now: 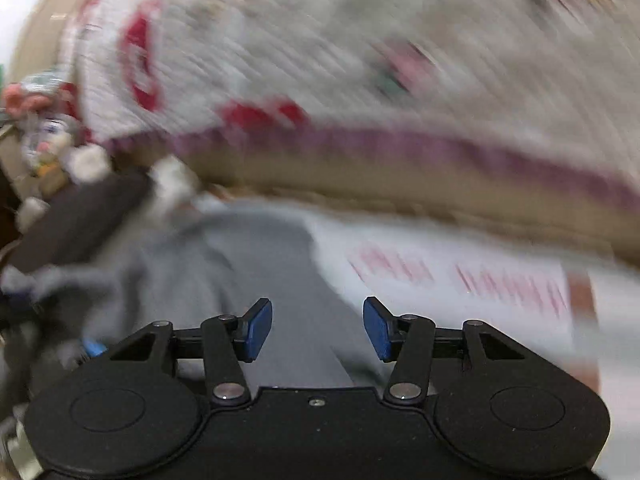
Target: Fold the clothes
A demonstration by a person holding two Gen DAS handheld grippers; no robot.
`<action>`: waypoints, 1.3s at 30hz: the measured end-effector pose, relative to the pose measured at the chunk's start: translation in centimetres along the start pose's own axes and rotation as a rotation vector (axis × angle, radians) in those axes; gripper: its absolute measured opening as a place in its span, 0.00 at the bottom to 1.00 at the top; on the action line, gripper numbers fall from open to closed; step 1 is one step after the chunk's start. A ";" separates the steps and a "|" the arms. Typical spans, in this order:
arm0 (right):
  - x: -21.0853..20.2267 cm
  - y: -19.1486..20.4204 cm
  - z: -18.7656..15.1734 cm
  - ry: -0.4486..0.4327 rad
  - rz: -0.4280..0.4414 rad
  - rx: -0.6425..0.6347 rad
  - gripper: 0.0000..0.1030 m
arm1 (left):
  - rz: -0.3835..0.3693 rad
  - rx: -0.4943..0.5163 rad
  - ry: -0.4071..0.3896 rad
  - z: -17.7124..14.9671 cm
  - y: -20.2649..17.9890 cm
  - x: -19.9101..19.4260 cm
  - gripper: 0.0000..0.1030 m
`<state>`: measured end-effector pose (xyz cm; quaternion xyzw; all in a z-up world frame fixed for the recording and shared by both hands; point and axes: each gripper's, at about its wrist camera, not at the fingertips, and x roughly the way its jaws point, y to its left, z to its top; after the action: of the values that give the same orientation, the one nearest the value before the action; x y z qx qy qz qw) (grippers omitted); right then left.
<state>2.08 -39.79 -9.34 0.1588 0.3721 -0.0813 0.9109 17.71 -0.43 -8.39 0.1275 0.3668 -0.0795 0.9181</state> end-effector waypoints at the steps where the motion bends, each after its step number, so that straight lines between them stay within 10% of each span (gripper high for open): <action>1: -0.5 -1.9 -1.4 0.024 -0.010 0.064 0.54 | -0.016 0.016 -0.002 0.0 -0.3 -0.1 0.44; 8: -1.7 -6.7 -7.5 0.094 0.035 0.285 0.58 | -0.089 0.026 0.105 -0.8 -1.5 0.4 0.48; 22: 6.4 -3.9 -6.5 -0.006 -0.052 0.082 0.70 | -0.032 0.060 0.043 -1.8 -2.4 1.8 0.53; 23: 6.8 -3.8 -6.2 -0.023 -0.050 0.067 0.68 | -0.030 0.062 0.032 -1.8 -2.4 1.7 0.53; 25: 6.2 -3.6 -4.3 -0.073 -0.056 0.030 0.09 | -0.025 0.062 0.005 -1.7 -2.4 1.4 0.52; 31: 1.5 -4.4 5.9 -0.304 -0.158 -0.057 0.04 | -0.017 0.022 -0.062 -1.3 -1.5 0.4 0.40; 35: -0.5 -5.4 14.4 -0.419 -0.303 -0.090 0.07 | -0.093 -0.062 -0.061 -0.6 -0.7 -0.1 0.41; 39: 2.3 -5.1 15.1 -0.263 -0.368 -0.112 0.49 | -0.100 -0.038 0.011 -0.9 -1.3 0.9 0.46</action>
<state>12.15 -49.95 -1.98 0.0256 0.2769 -0.2453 0.9287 17.42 -1.45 -9.89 0.0920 0.3791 -0.1175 0.9132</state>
